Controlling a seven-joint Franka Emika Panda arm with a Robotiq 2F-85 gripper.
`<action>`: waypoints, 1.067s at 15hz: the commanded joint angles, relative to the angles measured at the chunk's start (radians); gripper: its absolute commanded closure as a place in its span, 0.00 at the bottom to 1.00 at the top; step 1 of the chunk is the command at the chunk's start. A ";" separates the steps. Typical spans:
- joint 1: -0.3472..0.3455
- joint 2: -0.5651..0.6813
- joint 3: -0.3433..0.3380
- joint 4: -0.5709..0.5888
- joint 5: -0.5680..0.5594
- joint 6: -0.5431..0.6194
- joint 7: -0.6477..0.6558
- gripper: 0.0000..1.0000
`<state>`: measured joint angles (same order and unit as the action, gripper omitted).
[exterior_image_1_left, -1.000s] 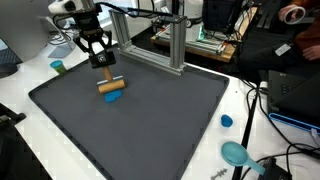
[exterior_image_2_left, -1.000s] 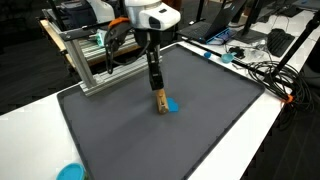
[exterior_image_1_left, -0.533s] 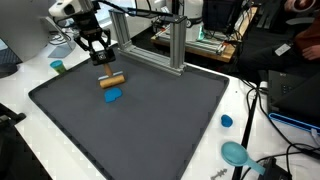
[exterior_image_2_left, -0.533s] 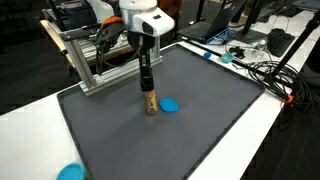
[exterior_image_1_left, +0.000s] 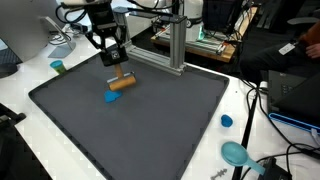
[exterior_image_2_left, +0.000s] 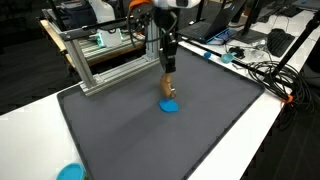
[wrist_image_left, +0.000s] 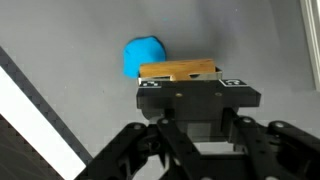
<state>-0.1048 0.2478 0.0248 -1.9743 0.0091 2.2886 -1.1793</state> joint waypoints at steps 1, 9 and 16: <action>0.086 -0.200 -0.008 -0.110 -0.131 -0.042 0.243 0.79; 0.140 -0.527 0.005 -0.134 -0.107 -0.270 0.724 0.79; 0.149 -0.575 -0.016 -0.181 -0.126 -0.228 0.809 0.54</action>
<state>0.0297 -0.3282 0.0210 -2.1576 -0.1119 2.0637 -0.3739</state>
